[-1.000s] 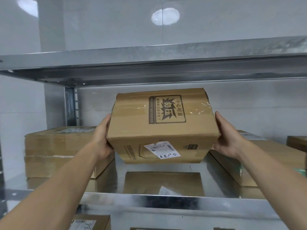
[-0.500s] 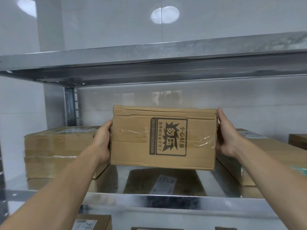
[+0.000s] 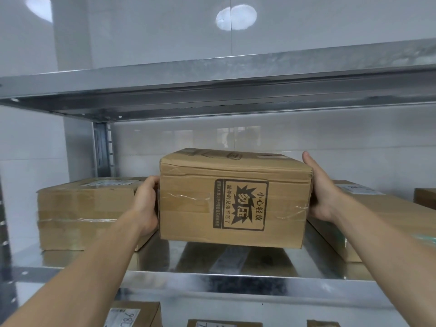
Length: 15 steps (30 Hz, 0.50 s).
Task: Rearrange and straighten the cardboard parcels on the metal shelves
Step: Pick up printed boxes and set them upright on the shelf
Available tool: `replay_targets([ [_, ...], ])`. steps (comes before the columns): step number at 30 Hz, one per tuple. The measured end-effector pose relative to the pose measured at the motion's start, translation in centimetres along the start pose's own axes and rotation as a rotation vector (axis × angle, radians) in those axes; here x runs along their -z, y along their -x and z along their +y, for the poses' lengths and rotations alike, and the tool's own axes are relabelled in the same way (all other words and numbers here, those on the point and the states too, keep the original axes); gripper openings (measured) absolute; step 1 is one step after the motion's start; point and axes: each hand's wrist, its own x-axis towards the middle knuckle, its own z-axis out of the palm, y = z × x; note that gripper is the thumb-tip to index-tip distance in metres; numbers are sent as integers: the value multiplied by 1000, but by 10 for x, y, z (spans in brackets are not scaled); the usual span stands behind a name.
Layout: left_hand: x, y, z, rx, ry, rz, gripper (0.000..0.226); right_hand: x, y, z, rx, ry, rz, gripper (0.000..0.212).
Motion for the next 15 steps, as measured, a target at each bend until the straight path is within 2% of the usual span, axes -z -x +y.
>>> replay_targets([
  [8, 6, 2, 5, 0, -21, -49, 40, 1, 5, 1, -21, -37, 10, 37],
  [11, 10, 3, 6, 17, -73, -68, 41, 4, 4, 5, -23, -93, 15, 33],
  [15, 8, 1, 6, -12, -43, -11, 38, 6, 5, 12, -50, -221, 33, 32],
])
